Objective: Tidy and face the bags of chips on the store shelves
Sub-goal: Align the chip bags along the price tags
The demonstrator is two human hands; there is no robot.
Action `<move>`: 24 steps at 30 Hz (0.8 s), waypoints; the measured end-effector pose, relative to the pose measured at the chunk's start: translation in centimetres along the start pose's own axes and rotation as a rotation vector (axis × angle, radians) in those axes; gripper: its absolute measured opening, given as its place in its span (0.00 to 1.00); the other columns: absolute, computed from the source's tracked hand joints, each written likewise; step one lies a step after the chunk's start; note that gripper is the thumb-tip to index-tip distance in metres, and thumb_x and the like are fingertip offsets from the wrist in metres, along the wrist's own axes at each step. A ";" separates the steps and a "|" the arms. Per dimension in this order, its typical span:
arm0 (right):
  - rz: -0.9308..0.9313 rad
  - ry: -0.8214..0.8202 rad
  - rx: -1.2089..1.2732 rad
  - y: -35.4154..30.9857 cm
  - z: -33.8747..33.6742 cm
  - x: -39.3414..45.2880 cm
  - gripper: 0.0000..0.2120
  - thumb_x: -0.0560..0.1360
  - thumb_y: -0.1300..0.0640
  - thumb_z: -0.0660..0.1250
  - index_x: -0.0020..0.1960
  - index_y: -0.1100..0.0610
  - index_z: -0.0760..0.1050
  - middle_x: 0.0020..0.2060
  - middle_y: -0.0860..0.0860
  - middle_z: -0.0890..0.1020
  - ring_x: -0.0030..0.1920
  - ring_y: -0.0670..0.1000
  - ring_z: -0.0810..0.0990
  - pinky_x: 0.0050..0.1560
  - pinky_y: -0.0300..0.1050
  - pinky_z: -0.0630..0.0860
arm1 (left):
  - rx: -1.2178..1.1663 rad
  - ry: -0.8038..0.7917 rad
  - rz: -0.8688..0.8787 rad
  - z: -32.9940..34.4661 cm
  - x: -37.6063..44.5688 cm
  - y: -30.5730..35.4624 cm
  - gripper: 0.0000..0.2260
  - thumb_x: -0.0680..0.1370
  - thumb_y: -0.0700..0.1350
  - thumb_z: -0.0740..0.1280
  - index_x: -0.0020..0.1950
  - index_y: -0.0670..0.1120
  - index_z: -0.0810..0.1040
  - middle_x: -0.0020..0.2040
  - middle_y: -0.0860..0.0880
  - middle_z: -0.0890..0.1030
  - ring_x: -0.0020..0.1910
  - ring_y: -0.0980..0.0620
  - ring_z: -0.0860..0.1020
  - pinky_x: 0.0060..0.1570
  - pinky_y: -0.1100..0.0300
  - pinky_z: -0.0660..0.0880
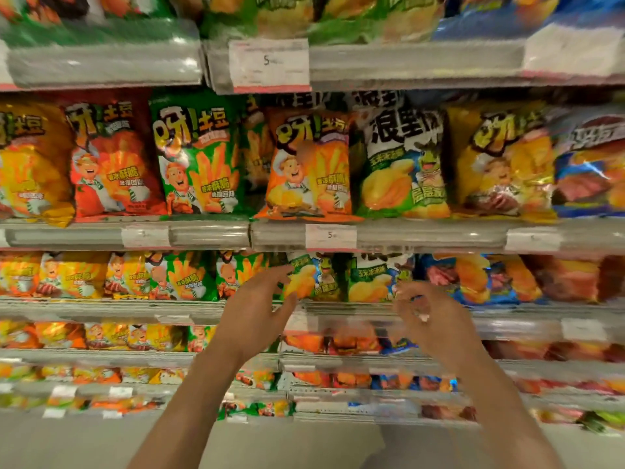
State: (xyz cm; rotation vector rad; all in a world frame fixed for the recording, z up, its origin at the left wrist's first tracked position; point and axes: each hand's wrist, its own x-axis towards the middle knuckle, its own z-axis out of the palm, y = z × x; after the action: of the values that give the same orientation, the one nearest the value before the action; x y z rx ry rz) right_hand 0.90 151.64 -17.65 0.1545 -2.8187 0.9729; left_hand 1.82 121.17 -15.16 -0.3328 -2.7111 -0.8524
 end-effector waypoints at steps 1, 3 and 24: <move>-0.014 0.024 -0.018 0.2 -0.6 0.4 0.19 0.78 0.46 0.67 0.66 0.51 0.75 0.58 0.42 0.79 0.51 0.46 0.82 0.47 0.37 0.75 | 0.018 0.015 0.028 -0.2 0.6 0.4 0.18 0.80 0.52 0.67 0.69 0.51 0.73 0.62 0.52 0.79 0.55 0.52 0.79 0.51 0.51 0.79; -0.046 0.073 -0.067 -0.1 -2.0 1.0 0.21 0.77 0.44 0.67 0.67 0.51 0.75 0.55 0.42 0.79 0.52 0.47 0.81 0.50 0.44 0.79 | 0.056 0.050 0.106 -0.8 1.9 1.1 0.18 0.80 0.52 0.66 0.69 0.51 0.74 0.59 0.52 0.79 0.55 0.51 0.79 0.51 0.52 0.79; -0.271 0.156 -0.014 -9.1 -0.1 7.7 0.13 0.73 0.58 0.75 0.56 0.55 0.79 0.43 0.49 0.79 0.44 0.49 0.77 0.49 0.50 0.78 | 0.176 0.190 0.377 -0.3 8.8 -1.3 0.14 0.76 0.50 0.72 0.60 0.51 0.79 0.42 0.56 0.78 0.45 0.52 0.78 0.41 0.51 0.78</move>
State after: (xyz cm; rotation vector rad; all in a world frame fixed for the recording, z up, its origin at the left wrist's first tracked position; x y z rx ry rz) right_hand -5.33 144.28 -10.69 0.4270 -2.5764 0.8633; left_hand -6.74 121.10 -12.72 -0.6603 -2.4149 -0.5083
